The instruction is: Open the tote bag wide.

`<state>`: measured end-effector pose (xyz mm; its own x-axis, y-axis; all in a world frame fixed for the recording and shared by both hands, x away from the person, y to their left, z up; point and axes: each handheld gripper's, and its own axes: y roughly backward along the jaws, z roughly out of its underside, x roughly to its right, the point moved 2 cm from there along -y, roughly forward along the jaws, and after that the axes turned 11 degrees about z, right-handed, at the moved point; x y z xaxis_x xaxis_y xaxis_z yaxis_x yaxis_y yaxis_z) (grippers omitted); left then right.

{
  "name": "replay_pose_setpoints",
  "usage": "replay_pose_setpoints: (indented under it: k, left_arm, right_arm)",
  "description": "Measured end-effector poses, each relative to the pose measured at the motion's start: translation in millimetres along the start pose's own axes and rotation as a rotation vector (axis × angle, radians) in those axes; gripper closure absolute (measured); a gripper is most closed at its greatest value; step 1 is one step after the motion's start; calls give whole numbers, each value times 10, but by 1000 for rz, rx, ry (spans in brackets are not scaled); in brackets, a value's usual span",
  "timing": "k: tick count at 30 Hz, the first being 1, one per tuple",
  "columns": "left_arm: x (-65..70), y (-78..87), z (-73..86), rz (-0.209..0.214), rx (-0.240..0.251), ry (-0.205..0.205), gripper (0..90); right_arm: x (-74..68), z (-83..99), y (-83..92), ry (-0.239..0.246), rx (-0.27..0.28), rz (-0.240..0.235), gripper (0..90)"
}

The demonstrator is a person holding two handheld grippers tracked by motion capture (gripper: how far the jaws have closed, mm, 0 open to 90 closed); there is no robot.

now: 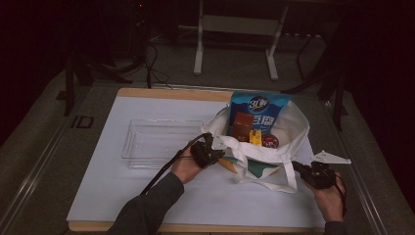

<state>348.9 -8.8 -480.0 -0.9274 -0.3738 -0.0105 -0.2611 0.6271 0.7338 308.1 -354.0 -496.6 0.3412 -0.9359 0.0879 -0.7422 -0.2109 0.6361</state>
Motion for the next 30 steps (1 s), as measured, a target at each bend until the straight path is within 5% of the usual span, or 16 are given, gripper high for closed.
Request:
replay_pose_setpoints:
  k: [8, 15, 21, 26, 30]
  left_arm:
    - [-42, -163, 56, 24, -84, 8, 886]
    - [-57, -134, 61, 38, -64, 32, 881]
    - [-55, -124, 62, 41, -63, 28, 883]
    - [-49, -129, 76, 47, -72, 26, 886]
    - [-26, -146, 78, 46, -90, 10, 886]
  right_arm:
    - [29, -34, 34, -30, 25, 12, 877]
    - [70, -214, 152, -66, 69, 31, 722]
    - [187, -392, 84, -163, 60, 5, 604]
    - [144, -408, -47, -174, 24, -24, 861]
    - [63, -350, -122, -135, -10, -17, 890]
